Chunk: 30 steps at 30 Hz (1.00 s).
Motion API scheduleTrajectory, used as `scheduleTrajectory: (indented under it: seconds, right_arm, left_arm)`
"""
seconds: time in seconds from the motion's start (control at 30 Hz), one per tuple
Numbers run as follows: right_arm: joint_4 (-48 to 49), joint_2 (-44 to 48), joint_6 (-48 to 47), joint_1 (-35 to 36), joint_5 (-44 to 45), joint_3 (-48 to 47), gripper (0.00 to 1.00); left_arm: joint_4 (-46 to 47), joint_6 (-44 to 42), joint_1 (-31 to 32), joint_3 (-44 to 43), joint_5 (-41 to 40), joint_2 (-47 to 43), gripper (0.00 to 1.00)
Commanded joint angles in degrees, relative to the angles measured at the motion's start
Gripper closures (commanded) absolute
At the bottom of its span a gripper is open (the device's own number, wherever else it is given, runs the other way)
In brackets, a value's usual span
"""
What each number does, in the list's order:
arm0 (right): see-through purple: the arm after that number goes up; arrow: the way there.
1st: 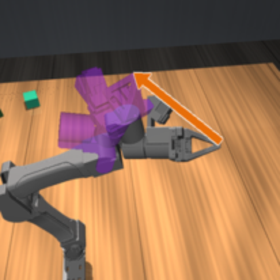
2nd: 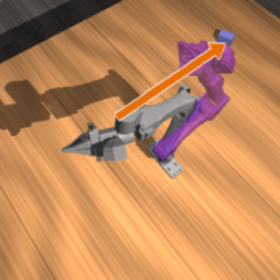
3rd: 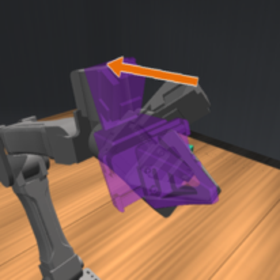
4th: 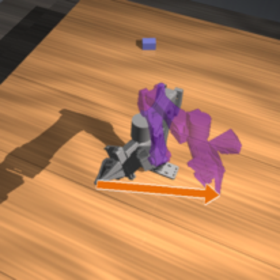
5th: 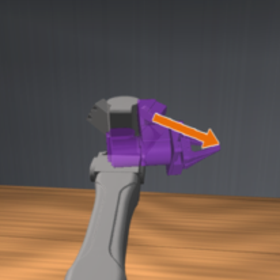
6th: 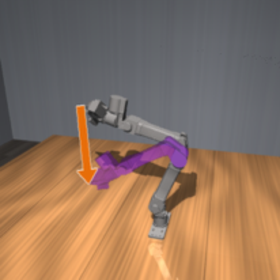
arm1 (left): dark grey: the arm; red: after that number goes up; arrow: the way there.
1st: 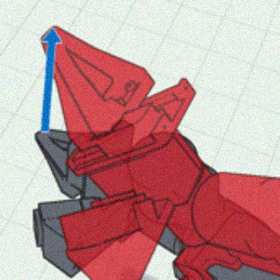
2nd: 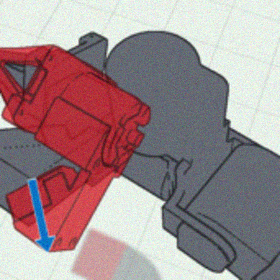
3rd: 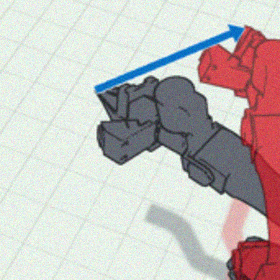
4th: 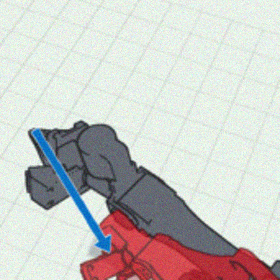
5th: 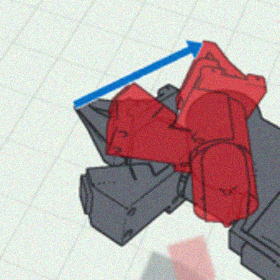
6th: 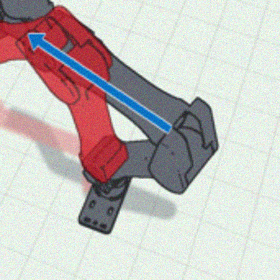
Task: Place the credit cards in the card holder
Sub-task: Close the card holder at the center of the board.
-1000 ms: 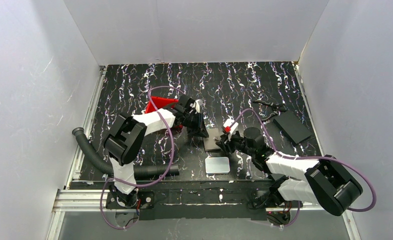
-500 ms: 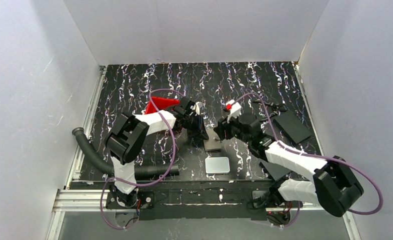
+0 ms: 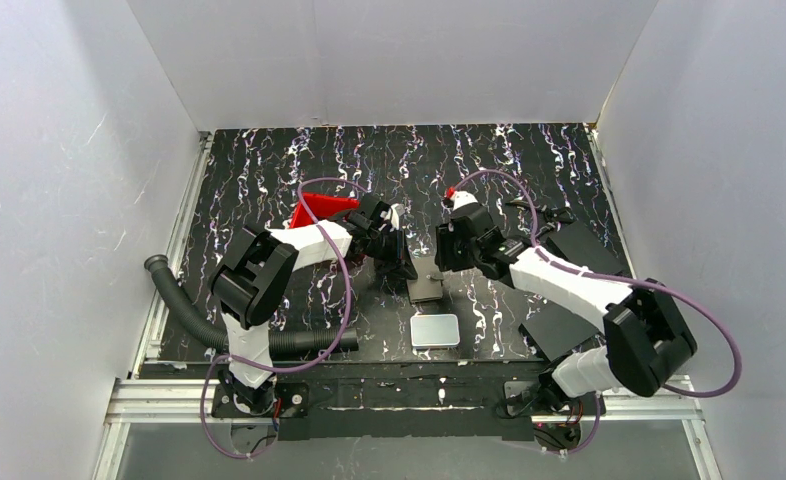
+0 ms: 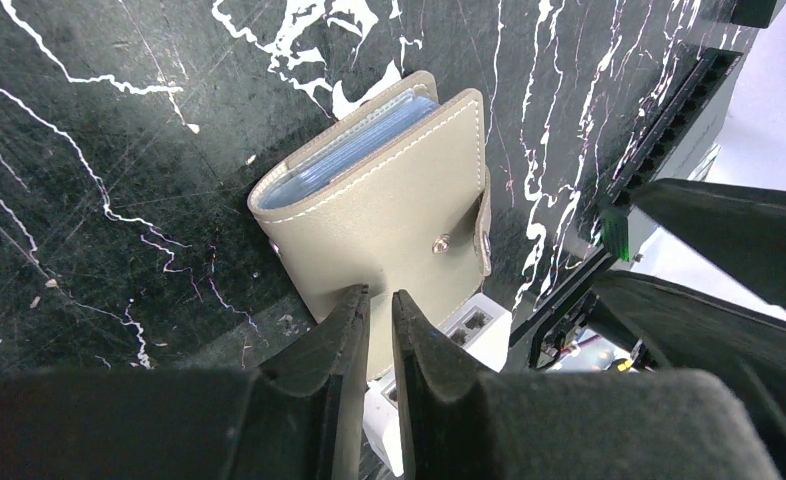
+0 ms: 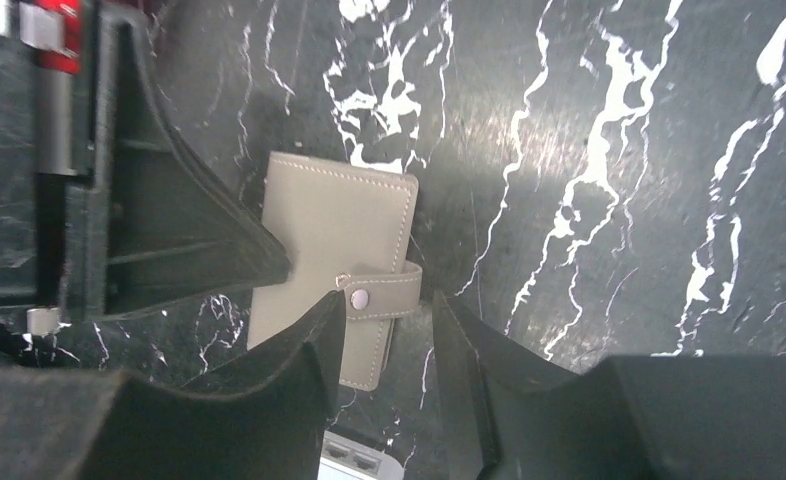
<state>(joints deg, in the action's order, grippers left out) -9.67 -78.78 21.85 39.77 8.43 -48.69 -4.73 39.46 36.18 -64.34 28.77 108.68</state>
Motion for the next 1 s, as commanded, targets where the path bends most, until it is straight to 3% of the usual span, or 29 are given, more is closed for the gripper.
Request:
scheduleTrajectory:
  seconds: [0.0, 0.3, 0.7, 0.97]
  right_arm:
    - [-6.0, -2.0, 1.0, 1.0, 0.2, -4.3, 0.54]
    - [-6.6, -7.5, -1.1, 5.2, 1.1, -7.0, 0.51]
    - [-8.8, -10.2, -1.3, 7.3, 6.1, -9.0, 0.60]
    - [-8.4, -11.4, -1.8, 8.0, 6.3, -9.7, 0.61]
  left_arm:
    - [-1.2, -0.5, 0.2, -0.7, 0.3, 0.8, 0.86]
    - [-1.2, -0.6, 0.1, -0.9, 0.4, 1.1, 0.86]
    - [-1.2, -0.5, 0.2, -1.0, 0.6, 1.4, 0.86]
    - [-0.9, -0.6, 0.1, -0.7, 0.7, 1.3, 0.86]
